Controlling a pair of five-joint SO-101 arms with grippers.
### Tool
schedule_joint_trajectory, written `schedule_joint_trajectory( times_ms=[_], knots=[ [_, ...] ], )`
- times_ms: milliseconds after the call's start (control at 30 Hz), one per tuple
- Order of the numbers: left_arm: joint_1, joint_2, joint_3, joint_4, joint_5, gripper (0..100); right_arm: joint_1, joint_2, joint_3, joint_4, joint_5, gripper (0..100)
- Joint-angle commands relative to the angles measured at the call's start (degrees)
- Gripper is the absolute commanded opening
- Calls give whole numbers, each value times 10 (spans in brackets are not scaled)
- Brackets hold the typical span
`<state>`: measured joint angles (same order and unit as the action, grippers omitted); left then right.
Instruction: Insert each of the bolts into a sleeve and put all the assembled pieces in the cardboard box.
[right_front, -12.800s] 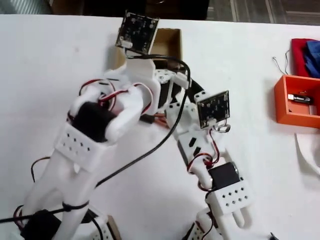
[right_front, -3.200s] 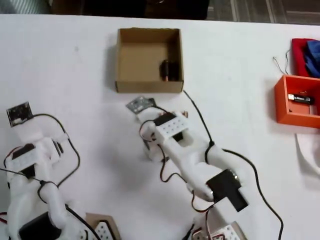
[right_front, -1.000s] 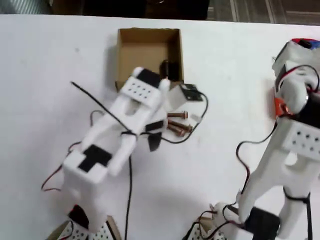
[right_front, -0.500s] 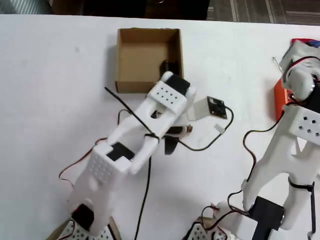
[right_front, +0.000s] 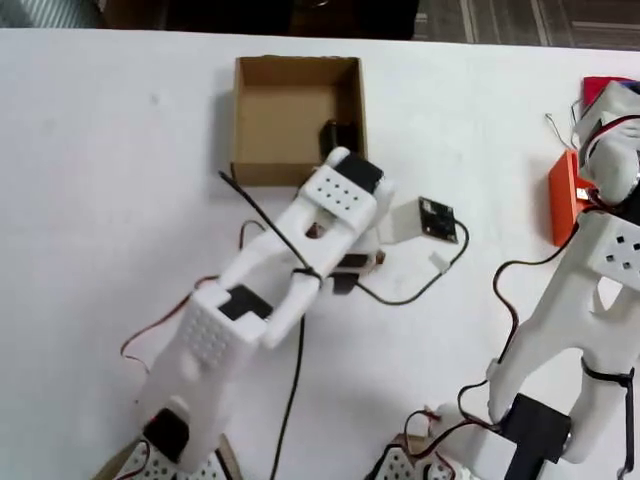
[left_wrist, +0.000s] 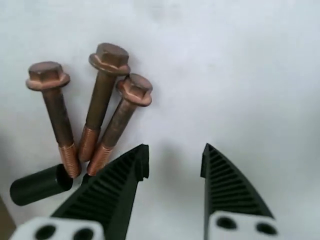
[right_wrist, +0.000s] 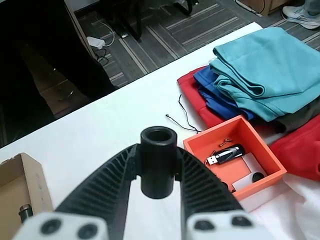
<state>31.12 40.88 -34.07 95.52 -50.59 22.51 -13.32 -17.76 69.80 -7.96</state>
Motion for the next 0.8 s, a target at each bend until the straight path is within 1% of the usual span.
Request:
schedule_joint_trajectory(
  times_ms=[0,100,267,533,633,767],
  knots=[
    [18,1,-24,-27,-2,193,7,-1,-30,-15,-7,23],
    [26,13,-24,-53,-2,187,7,-1,-30,-15,-7,23],
    [34,43,-24,-65,-2,187,7,-1,-30,-15,-7,23],
    [21,56,-24,-128,-2,187,7,-1,-30,-15,-7,23],
    [17,55,-31,-114,-2,187,7,-1,-30,-15,-7,23],
    [16,55,-60,-61,-6,187,7,0,-30,-15,-7,23]
  ],
)
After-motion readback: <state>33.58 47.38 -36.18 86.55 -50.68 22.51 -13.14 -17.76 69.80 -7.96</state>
